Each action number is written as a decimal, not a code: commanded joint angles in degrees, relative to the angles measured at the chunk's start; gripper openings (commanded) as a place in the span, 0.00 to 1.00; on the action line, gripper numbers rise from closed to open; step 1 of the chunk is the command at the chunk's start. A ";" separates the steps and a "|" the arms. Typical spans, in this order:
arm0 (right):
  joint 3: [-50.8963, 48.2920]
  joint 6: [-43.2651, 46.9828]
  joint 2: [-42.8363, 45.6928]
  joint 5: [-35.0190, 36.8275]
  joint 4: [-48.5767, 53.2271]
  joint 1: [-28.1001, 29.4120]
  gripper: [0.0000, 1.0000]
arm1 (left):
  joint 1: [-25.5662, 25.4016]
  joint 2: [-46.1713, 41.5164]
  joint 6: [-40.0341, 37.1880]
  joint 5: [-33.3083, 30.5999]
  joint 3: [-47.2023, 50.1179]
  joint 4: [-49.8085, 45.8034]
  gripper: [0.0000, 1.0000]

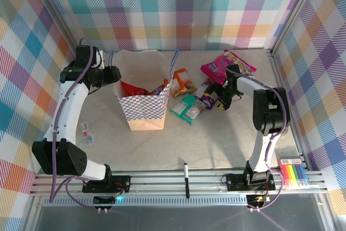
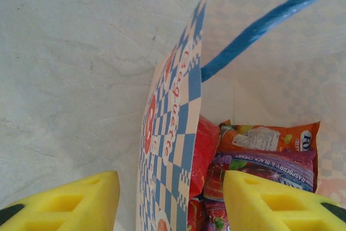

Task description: Place the snacks into the paper bag

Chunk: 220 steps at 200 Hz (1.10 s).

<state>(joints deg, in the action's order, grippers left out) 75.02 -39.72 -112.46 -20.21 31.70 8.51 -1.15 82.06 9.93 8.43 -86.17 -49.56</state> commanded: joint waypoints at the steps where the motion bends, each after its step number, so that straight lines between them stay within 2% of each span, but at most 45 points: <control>1: 0.59 -0.25 -2.89 -0.26 -3.24 -0.25 0.88 | -0.72 0.34 -2.55 -0.25 -1.81 -2.11 0.54; 17: 0.64 -0.52 -3.47 -0.39 -3.81 -0.08 0.88 | -0.85 0.08 -2.55 -0.35 -1.72 -2.12 0.54; 49: 1.51 -1.29 -5.87 -1.24 -4.65 0.60 0.77 | -0.99 -0.50 -2.33 -0.78 -1.73 -1.89 0.54; 91: 1.92 -1.40 -6.71 -0.24 -4.42 1.15 0.48 | -1.05 -1.00 -2.22 -1.29 -2.13 -2.21 0.54; 119: 1.82 -1.07 -6.41 0.01 -3.83 1.15 0.32 | -1.05 -1.20 -2.16 -1.59 -1.99 -2.03 0.54; 155: 1.95 0.06 -4.66 0.99 -2.21 1.32 0.22 | -1.05 -1.11 -1.85 -1.57 -2.25 -1.86 0.54; 220: 1.79 2.16 0.32 3.81 0.80 1.85 0.10 | -1.14 -1.16 -2.17 -0.21 -2.72 -2.10 0.53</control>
<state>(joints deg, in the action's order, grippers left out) 77.23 -39.40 -114.39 -20.14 29.23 9.78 -1.80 82.02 8.69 7.42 -86.52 -50.92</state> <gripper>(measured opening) 0.115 0.534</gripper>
